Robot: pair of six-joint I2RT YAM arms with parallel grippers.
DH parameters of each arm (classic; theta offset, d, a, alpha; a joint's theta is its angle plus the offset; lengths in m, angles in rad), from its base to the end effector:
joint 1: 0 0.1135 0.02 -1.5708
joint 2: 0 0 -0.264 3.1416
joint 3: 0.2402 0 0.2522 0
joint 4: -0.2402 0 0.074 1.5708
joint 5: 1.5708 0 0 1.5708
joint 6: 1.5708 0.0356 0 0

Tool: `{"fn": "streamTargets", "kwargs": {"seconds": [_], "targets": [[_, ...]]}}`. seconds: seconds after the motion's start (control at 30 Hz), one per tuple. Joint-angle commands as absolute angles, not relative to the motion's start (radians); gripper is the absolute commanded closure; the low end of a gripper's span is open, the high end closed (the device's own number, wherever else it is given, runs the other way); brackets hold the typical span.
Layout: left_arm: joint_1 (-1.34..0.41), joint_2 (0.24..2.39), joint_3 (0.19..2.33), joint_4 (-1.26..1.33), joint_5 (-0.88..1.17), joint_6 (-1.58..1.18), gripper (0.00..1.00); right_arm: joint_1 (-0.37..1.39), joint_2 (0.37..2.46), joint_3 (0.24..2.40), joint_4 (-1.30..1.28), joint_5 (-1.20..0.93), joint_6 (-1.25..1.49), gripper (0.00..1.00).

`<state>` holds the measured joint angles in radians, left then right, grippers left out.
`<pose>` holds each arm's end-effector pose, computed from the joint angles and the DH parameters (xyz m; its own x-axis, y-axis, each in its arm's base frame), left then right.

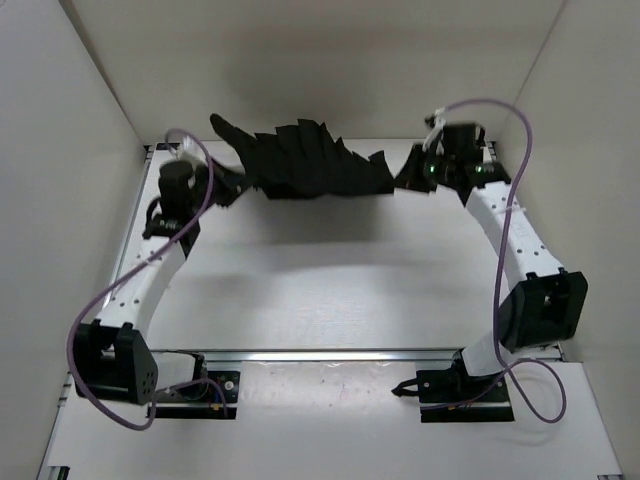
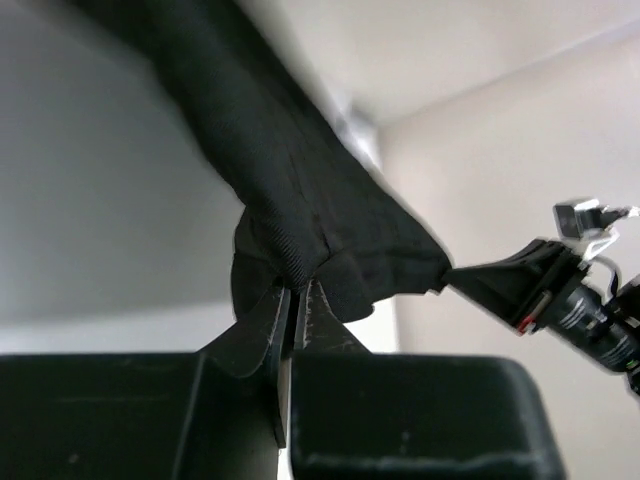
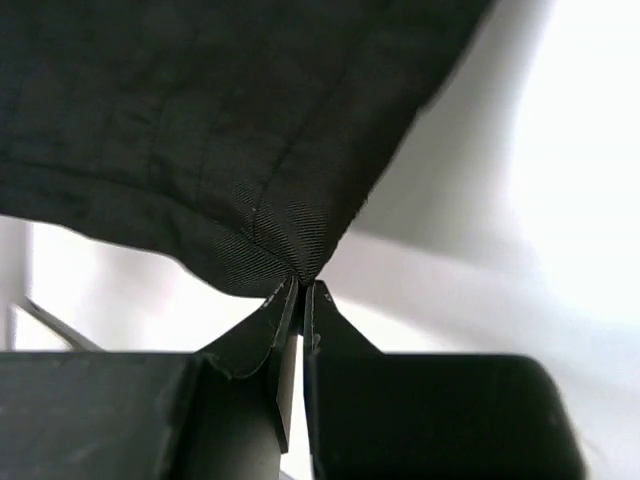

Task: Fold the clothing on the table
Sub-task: Flatten the skirt out, then fold the skirt

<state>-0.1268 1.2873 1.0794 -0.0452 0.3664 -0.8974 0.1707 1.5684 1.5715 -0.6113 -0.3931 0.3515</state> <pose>0.2980 -0.0508 0.3483 -0.5162 -0.6699 -0.5337 0.0940 0.5750 -0.8127 0.3444 0.0732 0.3772 -0.6893 0.2039 -0.6951 -0.2443 0.8379 0.4881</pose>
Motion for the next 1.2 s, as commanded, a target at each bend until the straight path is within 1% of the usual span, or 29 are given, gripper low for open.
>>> {"fn": "streamTargets", "kwargs": {"seconds": [0.0, 0.03, 0.07, 0.13, 0.17, 0.27, 0.37, 0.47, 0.63, 0.73, 0.83, 0.87, 0.93, 0.97, 1.0, 1.03, 1.07, 1.1, 1.13, 1.17], "targets": [[-0.118, 1.23, 0.824, -0.06, 0.437, -0.861, 1.0, 0.169, 1.487, 1.283, -0.518, -0.41, 0.354, 1.0], [-0.118, 1.188, 0.736, -0.087, 0.449, -0.848, 1.0, 0.173, 1.439, 1.182, -0.529, -0.396, 0.338, 1.0], [-0.117, 1.136, 0.651, -0.109, 0.459, -0.839, 1.0, 0.179, 1.41, 1.13, -0.543, -0.39, 0.337, 1.0], [-0.123, 1.057, 0.544, -0.23, 0.456, -0.828, 1.0, 0.181, 1.297, 0.938, -0.58, -0.405, 0.354, 1.0], [-0.136, 1.002, 0.481, -0.25, 0.463, -0.831, 1.0, 0.186, 1.272, 0.904, -0.595, -0.41, 0.365, 1.0], [-0.173, 0.872, 0.393, -0.365, 0.445, -0.847, 1.0, 0.186, 1.174, 0.734, -0.673, -0.433, 0.373, 1.0], [-0.195, 0.789, 0.371, -0.452, 0.434, -0.856, 1.0, 0.231, 1.1, 0.652, -0.771, -0.402, 0.396, 1.0], [-0.256, 0.727, 0.373, -0.523, 0.408, -0.877, 1.0, 0.236, 1.023, 0.617, -0.827, -0.393, 0.41, 1.0], [-0.408, 0.578, 0.423, -0.675, 0.313, -0.943, 1.0, 0.236, 0.922, 0.63, -0.977, -0.354, 0.396, 1.0], [-0.419, 0.548, 0.486, -0.724, 0.313, -0.968, 1.0, 0.197, 0.871, 0.672, -1.043, -0.388, 0.368, 1.0], [-0.368, 0.633, 0.589, -0.681, 0.34, -0.945, 1.0, 0.163, 0.922, 0.79, -1.037, -0.437, 0.342, 1.0], [-0.335, 0.697, 0.636, -0.645, 0.353, -0.924, 1.0, 0.149, 0.975, 0.851, -1.017, -0.434, 0.338, 1.0], [-0.278, 0.88, 0.742, -0.597, 0.389, -0.893, 1.0, 0.134, 1.089, 0.957, -0.977, -0.436, 0.324, 1.0], [-0.24, 0.926, 0.77, -0.563, 0.405, -0.888, 0.98, 0.132, 1.177, 1.044, -0.953, -0.43, 0.321, 1.0], [-0.229, 1.018, 0.822, -0.51, 0.414, -0.888, 0.96, 0.117, 1.272, 1.119, -0.918, -0.431, 0.311, 1.0], [-0.183, 1.116, 0.869, -0.49, 0.429, -0.884, 0.97, 0.094, 1.32, 1.158, -0.898, -0.452, 0.319, 1.0], [-0.137, 1.171, 0.894, -0.439, 0.442, -0.881, 0.96, 0.069, 1.426, 1.251, -0.875, -0.468, 0.318, 1.0], [-0.112, 1.29, 0.954, -0.42, 0.462, -0.884, 0.9, 0.063, 1.531, 1.338, -0.846, -0.491, 0.328, 1.0], [-0.095, 1.431, 1.036, -0.405, 0.494, -0.877, 0.83, 0.045, 1.64, 1.45, -0.838, -0.477, 0.343, 0.98], [-0.066, 1.498, 1.089, -0.402, 0.55, -0.877, 0.82, 0.034, 1.695, 1.506, -0.828, -0.459, 0.333, 0.96]]}}
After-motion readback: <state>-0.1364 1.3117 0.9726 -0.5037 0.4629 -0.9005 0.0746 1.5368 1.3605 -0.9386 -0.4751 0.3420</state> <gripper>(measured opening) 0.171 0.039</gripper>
